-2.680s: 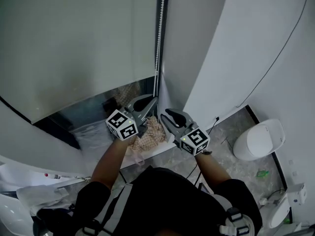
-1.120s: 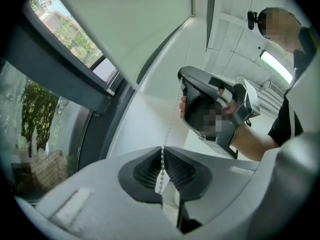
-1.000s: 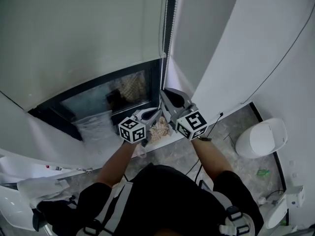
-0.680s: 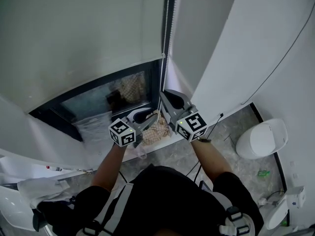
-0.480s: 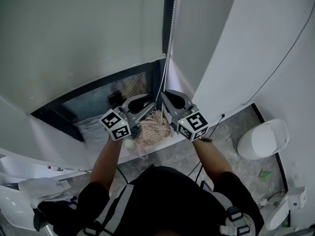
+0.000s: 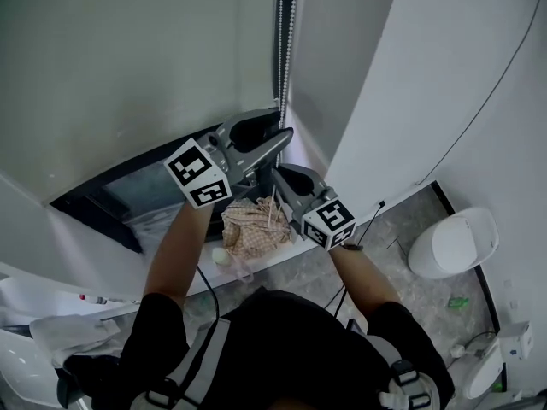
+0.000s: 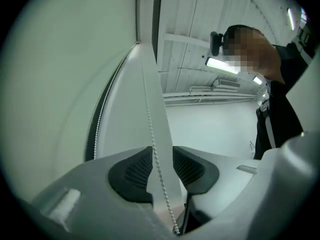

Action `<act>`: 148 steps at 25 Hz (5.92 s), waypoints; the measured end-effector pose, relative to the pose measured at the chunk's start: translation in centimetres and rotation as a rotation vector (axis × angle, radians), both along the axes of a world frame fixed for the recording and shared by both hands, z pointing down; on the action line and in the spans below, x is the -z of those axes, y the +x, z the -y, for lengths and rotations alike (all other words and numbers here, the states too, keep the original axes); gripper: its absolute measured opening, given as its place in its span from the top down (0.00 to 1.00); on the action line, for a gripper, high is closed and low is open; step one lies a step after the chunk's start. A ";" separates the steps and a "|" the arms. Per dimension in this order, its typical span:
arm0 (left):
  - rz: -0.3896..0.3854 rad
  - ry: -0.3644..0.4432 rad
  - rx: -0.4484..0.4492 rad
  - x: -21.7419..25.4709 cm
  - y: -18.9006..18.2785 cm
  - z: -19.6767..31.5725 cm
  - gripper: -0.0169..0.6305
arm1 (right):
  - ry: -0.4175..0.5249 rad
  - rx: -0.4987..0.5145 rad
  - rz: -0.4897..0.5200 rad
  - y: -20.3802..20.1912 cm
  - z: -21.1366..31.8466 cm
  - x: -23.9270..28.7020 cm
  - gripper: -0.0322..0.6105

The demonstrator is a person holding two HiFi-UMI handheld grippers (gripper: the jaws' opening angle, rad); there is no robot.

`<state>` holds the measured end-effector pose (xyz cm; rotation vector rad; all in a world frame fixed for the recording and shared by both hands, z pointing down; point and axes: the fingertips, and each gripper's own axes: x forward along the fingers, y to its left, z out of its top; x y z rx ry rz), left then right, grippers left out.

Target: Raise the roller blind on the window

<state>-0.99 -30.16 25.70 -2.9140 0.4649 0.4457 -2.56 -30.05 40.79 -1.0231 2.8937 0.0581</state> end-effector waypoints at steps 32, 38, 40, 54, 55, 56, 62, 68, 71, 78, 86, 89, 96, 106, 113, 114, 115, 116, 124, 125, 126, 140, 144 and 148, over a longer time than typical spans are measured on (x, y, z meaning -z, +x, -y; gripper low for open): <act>-0.010 -0.232 0.139 -13.3 -1.5 1.5 0.96 | -0.133 0.044 -0.100 0.6 -2.8 -7.2 0.78; -0.053 -0.235 0.125 -13.2 -2.1 0.7 0.96 | 0.185 0.031 0.047 -0.1 -2.9 7.0 0.81; -0.057 -0.234 0.121 -13.2 -2.2 0.4 0.96 | 0.236 0.029 0.051 -0.8 -2.3 9.8 0.81; -0.075 -0.243 0.122 -12.9 -3.0 -0.5 0.96 | 0.231 0.009 0.204 -1.7 0.9 17.0 0.89; -0.077 -0.242 0.121 -13.0 -3.1 -0.5 0.96 | 0.233 0.003 0.207 -1.6 0.9 16.9 0.90; -0.079 -0.241 0.119 -13.1 -3.1 -0.4 0.96 | 0.233 -0.003 0.208 -1.5 0.9 16.8 0.92; -0.070 -0.260 0.122 -13.4 -2.5 -0.5 0.96 | 0.269 -0.033 0.172 -0.9 0.6 16.0 0.94; 0.060 -0.477 0.097 -23.7 -0.9 0.3 0.96 | 0.147 -0.067 0.040 -1.0 1.3 6.0 0.94; 0.112 -0.578 0.101 -29.1 -1.1 -0.7 0.96 | 0.043 -0.070 -0.007 -0.5 1.3 0.5 0.94; 0.161 -0.504 0.117 -28.3 -2.3 -0.8 0.87 | 0.022 -0.054 -0.016 0.2 1.5 0.0 0.94; 0.033 -0.340 0.064 -14.8 -4.8 -0.1 0.72 | 0.015 -0.033 0.003 0.1 1.1 0.1 0.94; -0.013 -0.219 0.028 -8.0 -4.1 0.0 0.72 | 0.029 -0.040 -0.013 -0.4 0.8 -0.1 0.94; -0.135 -0.143 -0.102 -0.3 -1.4 0.3 0.72 | 0.034 -0.027 0.000 -0.7 0.1 0.0 0.94; -0.174 -0.099 -0.087 1.0 -0.8 0.0 0.95 | 0.048 -0.023 -0.002 -0.8 -0.3 0.0 0.94; -0.126 -0.126 -0.026 -1.8 -1.5 0.9 0.95 | 0.008 -0.017 -0.021 -1.1 -0.6 -2.4 0.94; -0.106 -0.147 -0.016 -3.2 -1.4 1.1 0.95 | -0.021 -0.019 -0.035 -1.0 -0.5 -3.8 0.94; -0.084 -0.176 -0.007 -4.9 -1.2 1.3 0.95 | -0.057 -0.021 -0.057 -0.9 -0.4 -5.5 0.94; -0.057 -0.207 0.003 -7.0 -1.0 1.5 0.95 | -0.102 -0.019 -0.091 -0.9 -0.4 -7.6 0.94; -0.049 -0.350 0.052 -16.7 -1.3 1.4 0.95 | -0.299 0.043 -0.273 -0.6 -2.5 -16.2 0.93; -0.043 -0.344 0.059 -16.5 -1.4 1.5 0.95 | -0.278 0.047 -0.257 -0.4 -2.4 -15.2 0.87; -0.034 -0.337 0.063 -16.3 -1.5 1.7 0.95 | -0.252 0.050 -0.230 -0.2 -2.2 -13.8 0.82; -0.078 -0.353 0.088 -16.0 -2.3 1.2 0.95 | 0.158 0.016 0.122 -0.3 1.0 10.7 0.79; -0.076 -0.352 0.086 -15.9 -2.4 0.4 0.95 | 0.228 0.004 0.164 -1.1 1.5 14.9 0.79; -0.085 -0.338 0.083 -16.1 -2.4 0.3 0.95 | 0.266 -0.010 0.189 -1.1 1.6 17.4 0.84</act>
